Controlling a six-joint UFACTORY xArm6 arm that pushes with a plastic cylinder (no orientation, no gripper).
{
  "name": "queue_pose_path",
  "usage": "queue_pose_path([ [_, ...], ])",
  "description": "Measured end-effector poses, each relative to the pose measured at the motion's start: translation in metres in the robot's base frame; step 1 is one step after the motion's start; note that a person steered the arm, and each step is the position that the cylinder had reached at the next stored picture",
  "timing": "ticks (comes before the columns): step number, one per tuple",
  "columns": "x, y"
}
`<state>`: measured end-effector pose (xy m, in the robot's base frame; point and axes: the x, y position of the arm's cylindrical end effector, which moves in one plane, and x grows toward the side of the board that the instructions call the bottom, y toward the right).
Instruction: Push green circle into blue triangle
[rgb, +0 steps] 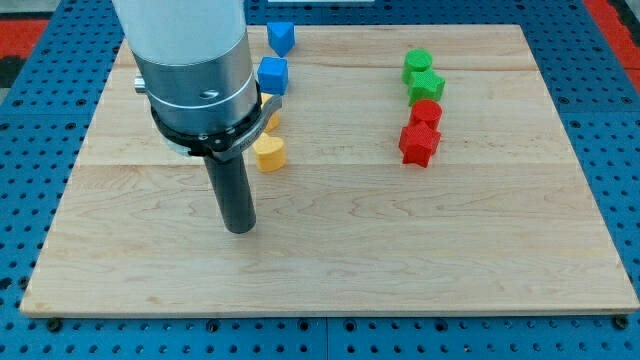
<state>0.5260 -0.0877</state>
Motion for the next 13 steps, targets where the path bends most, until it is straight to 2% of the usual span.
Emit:
queue_pose_path([
  [2, 0.0, 0.014],
  [3, -0.001, 0.044],
  [5, -0.028, 0.203],
  [7, -0.109, 0.283],
  [8, -0.147, 0.293],
  [11, -0.153, 0.297],
  [13, -0.21, 0.294],
])
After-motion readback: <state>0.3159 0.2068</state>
